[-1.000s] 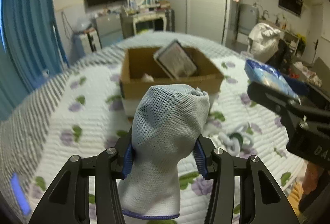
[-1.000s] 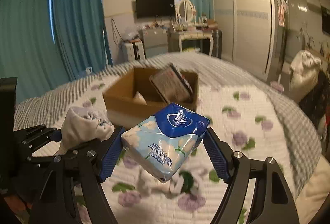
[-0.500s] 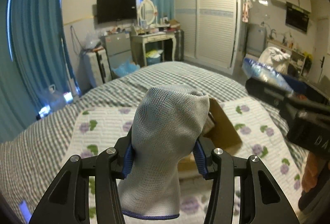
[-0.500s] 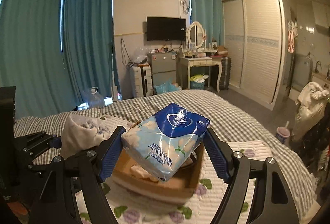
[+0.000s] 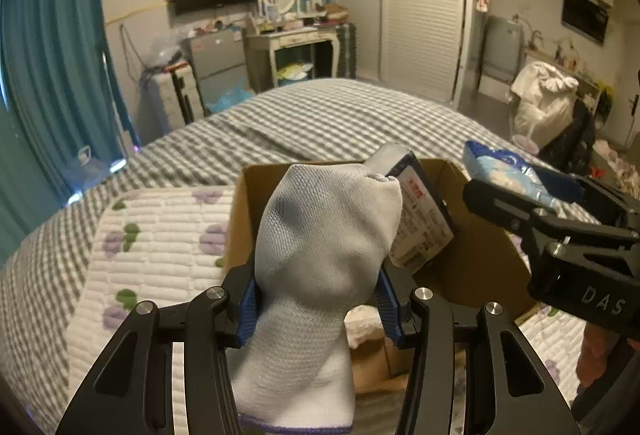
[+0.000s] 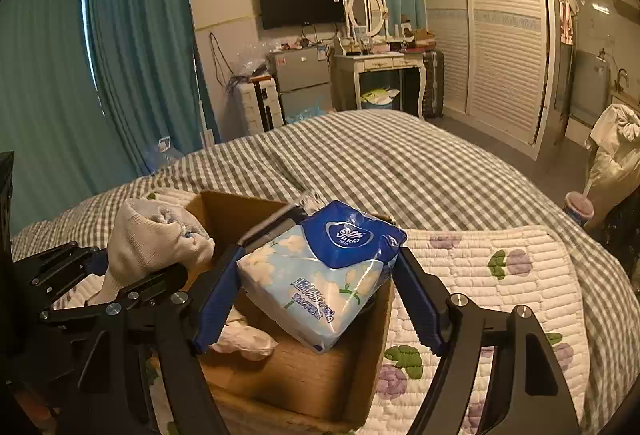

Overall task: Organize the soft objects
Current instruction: 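Lower both held items into the box and open both tools, then grasp the white pipe-cleaner toy with the right tool while the left tool grasps a white fluffy piece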

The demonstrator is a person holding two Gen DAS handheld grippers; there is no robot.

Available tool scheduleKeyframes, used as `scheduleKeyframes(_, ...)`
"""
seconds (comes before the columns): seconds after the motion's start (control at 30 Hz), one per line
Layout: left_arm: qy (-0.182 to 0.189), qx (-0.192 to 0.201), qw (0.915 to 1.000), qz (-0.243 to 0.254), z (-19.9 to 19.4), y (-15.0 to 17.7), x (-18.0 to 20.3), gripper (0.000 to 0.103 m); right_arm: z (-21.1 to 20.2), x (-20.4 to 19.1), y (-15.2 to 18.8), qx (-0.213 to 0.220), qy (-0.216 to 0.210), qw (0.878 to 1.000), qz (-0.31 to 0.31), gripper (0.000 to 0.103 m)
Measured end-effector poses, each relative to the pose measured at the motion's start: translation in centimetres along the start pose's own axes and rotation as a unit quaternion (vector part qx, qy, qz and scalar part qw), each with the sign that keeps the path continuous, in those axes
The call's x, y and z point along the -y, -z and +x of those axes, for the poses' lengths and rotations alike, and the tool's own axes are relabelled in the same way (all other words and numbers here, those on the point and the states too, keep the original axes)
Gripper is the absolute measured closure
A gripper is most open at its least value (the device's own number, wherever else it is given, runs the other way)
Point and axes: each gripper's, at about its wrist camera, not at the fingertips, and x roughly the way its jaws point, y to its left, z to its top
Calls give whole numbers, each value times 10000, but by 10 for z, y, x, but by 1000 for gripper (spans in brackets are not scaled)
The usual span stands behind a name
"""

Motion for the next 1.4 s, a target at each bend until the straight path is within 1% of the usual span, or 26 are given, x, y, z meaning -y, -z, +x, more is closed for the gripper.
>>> scheduleKeyframes(0.1,29,-44,10000,-68,5,0,2,55,6,4,4,-34,-21,10000,17,28)
scheduleKeyframes(0.17,-17,46,10000,4,2,1,6,53,8,4,2,-47,-92,9999,51,26)
scheduleKeyframes(0.23,-84,80,9999,80,-2,0,10,43,4,4,0,-37,-188,9998,113,21)
scheduleKeyframes(0.27,-107,61,9999,98,-3,0,11,29,0,3,-1,-10,-150,9998,89,14)
scheduleKeyframes(0.3,-101,85,9999,108,-7,-1,12,23,-6,0,-3,49,-64,10000,42,9)
scheduleKeyframes(0.37,-144,178,9997,105,-16,-3,12,23,-20,-4,-8,137,10,9999,-56,9)
scheduleKeyframes(0.43,-238,187,9995,94,-30,-8,12,23,-38,-6,-15,241,6,9997,-59,9)
scheduleKeyframes(0.57,-372,417,9984,72,-75,-19,9,23,-87,-9,-32,509,43,9987,-77,8)
scheduleKeyframes(0.67,-484,696,9964,92,-125,-25,9,22,-134,-12,-44,721,93,9973,-135,4)
scheduleKeyframes(0.73,-525,829,9951,85,-151,-26,9,22,-165,-16,-47,852,158,9960,-231,0)
scheduleKeyframes(0.77,-558,895,9944,72,-168,-24,9,19,-181,-17,-47,931,225,9950,-293,0)
scheduleKeyframes(0.8,-575,931,9940,57,-176,-22,10,12,-195,-18,-45,982,294,9941,-352,0)
scheduleKeyframes(0.87,-614,1092,9921,-15,-202,-14,11,12,-220,-19,-36,937,342,9939,-472,0)
scheduleKeyframes(0.93,-611,1148,9915,-67,-217,-4,14,12,-235,-19,-24,854,381,9941,-558,0)
scheduleKeyframes(1.0,-562,1087,9924,-102,-224,9,17,12,-246,-17,-6,721,451,9943,-639,0)
scheduleKeyframes(1.1,-578,926,9938,-197,-220,32,21,12,-246,-14,26,446,557,9946,-748,0)
scheduleKeyframes(1.17,-537,774,9953,-225,-211,45,25,12,-236,-15,51,219,619,9944,-827,0)
scheduleKeyframes(1.27,-532,464,9973,-190,-189,72,34,12,-212,-12,90,-67,695,9937,-879,0)
scheduleKeyframes(1.33,-525,225,9981,-219,-166,92,40,12,-189,-9,112,-310,624,9944,-799,0)
scheduleKeyframes(1.4,-478,23,9987,-194,-151,107,47,12,-164,-6,133,-569,561,9942,-722,0)
